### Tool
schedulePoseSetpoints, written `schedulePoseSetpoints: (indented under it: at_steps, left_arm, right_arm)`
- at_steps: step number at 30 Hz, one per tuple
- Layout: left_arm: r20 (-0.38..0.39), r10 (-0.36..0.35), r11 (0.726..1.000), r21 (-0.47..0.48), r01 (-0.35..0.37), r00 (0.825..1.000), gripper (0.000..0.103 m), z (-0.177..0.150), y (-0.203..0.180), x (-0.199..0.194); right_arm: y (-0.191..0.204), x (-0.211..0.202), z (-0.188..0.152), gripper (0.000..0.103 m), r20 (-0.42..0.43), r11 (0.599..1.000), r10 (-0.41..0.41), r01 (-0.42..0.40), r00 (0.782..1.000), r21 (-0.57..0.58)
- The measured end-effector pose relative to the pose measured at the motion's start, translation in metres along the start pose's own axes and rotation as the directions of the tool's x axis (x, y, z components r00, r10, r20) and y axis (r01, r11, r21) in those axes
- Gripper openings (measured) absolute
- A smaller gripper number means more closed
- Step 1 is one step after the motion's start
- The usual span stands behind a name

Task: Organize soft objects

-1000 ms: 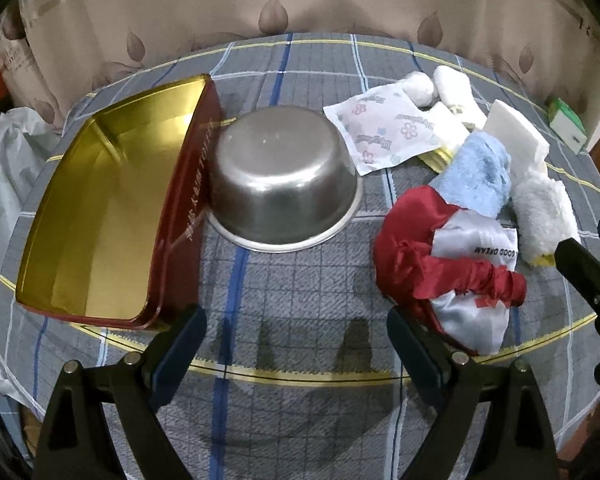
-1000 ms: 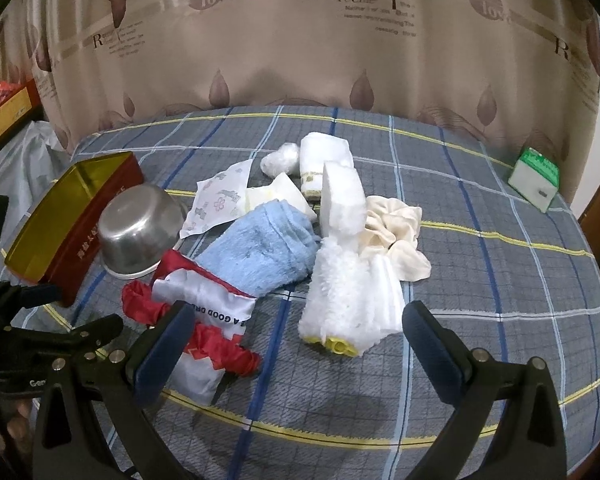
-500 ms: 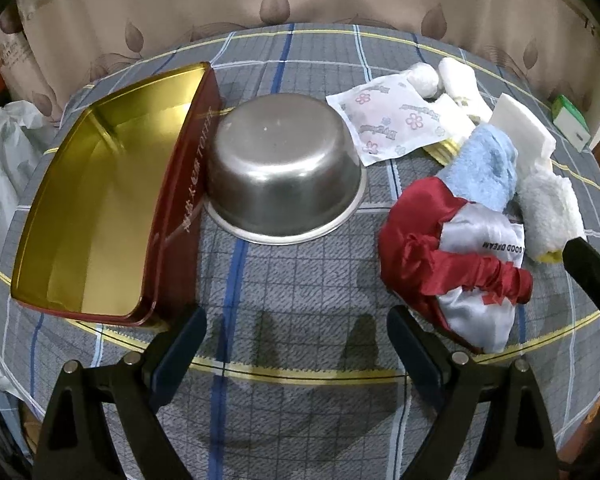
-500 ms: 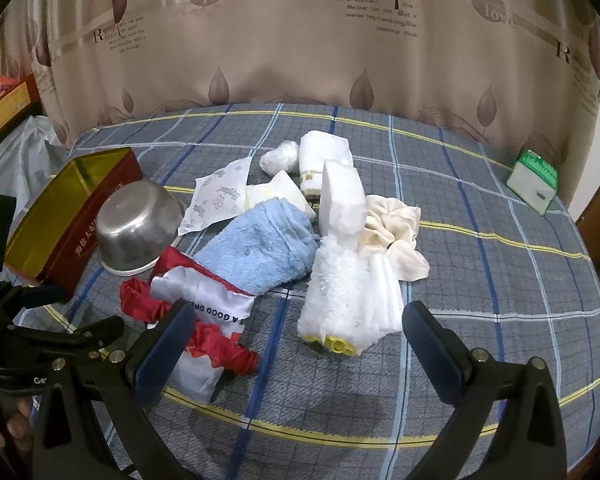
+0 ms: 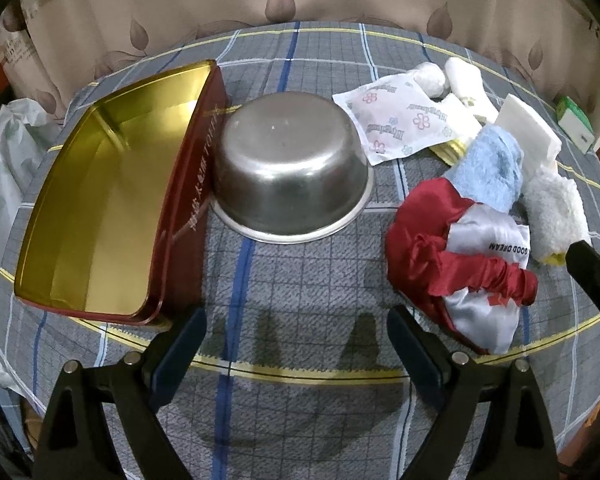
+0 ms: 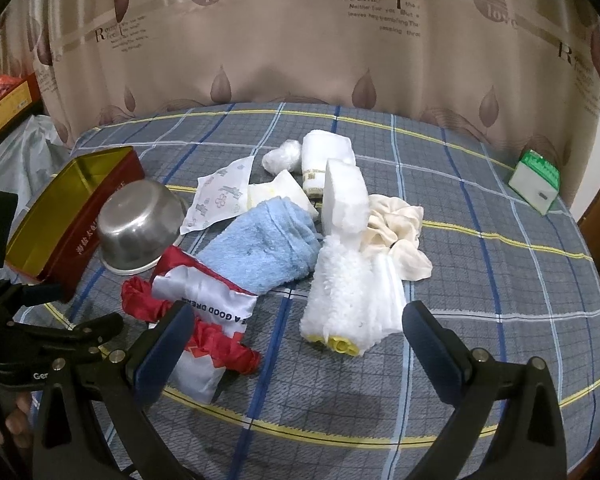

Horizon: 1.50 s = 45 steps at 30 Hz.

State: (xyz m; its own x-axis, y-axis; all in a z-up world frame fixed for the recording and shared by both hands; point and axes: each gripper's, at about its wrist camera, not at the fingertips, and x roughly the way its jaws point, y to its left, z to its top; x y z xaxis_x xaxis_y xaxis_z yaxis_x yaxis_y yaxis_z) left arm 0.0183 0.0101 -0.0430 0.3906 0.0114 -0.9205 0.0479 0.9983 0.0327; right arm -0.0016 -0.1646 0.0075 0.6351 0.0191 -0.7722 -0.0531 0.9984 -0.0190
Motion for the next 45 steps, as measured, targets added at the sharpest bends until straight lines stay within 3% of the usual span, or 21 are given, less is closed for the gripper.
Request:
schedulePoseSetpoints:
  at_steps: [27, 45]
  left_arm:
    - [-0.014, 0.002, 1.0, -0.005, -0.002, 1.0, 0.094, -0.001, 0.0, 0.002]
    - [-0.026, -0.031, 1.0, -0.002, 0.031, 0.999, 0.094, 0.002, -0.003, 0.01]
  right_arm:
    - [-0.001, 0.002, -0.002, 0.103, 0.002, 1.0, -0.015, 0.015, 1.0, -0.003]
    - [-0.037, 0.013, 0.001, 0.101, -0.017, 0.997, -0.07, 0.07, 0.997, 0.035]
